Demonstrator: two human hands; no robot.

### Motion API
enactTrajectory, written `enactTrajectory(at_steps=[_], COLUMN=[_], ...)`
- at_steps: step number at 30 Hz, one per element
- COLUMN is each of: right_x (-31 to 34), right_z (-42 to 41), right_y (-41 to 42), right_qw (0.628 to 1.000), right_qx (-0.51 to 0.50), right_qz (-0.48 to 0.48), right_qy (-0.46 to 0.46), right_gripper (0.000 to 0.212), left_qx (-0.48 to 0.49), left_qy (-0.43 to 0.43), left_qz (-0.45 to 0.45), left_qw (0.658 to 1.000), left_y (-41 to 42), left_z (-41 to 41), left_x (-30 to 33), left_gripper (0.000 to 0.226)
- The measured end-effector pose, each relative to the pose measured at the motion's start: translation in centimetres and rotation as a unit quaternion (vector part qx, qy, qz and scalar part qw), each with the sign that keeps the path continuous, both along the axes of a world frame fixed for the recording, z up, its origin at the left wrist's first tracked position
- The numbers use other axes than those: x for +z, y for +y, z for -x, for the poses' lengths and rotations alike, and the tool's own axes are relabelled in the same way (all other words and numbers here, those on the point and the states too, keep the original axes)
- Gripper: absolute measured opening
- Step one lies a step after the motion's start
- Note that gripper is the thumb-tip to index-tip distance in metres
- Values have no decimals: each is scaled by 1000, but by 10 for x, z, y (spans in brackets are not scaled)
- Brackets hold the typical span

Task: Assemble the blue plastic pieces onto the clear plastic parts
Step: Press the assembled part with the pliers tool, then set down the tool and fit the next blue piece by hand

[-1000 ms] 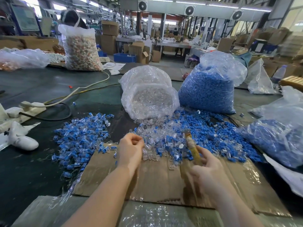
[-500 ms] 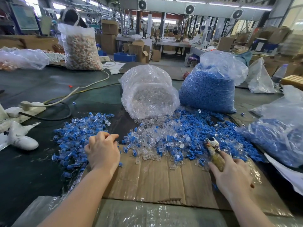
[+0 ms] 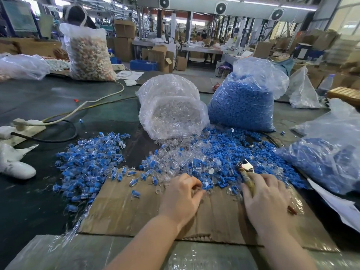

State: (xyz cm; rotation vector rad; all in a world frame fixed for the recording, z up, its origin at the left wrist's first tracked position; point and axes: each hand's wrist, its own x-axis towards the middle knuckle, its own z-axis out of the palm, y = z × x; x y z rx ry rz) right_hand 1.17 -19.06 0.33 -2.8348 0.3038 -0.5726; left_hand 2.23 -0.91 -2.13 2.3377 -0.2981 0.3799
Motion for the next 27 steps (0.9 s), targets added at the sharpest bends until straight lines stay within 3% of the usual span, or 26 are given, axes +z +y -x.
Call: enactTrajectory(at_steps=[4, 10, 17, 27], right_x=[-5, -12, -22, -30], right_z=[1, -9, -20, -17], right_y=[16, 37, 50, 49], right_qw=[998, 995, 994, 992], right_qx=[68, 95, 109, 121], right_qz=[12, -16, -2, -20], right_qy=[7, 2, 19, -16], right_gripper=[20, 15, 26, 12], left_qx=[-3, 36, 51, 49], left_qy=[15, 0, -2, 7], left_qz=[-24, 17, 37, 58], left_qw=[1000, 999, 998, 997], left_y=[-1, 1, 2, 4], left_z=[-1, -2, -2, 2], left_x=[-4, -5, -4, -4], left_gripper=[34, 19, 22, 9])
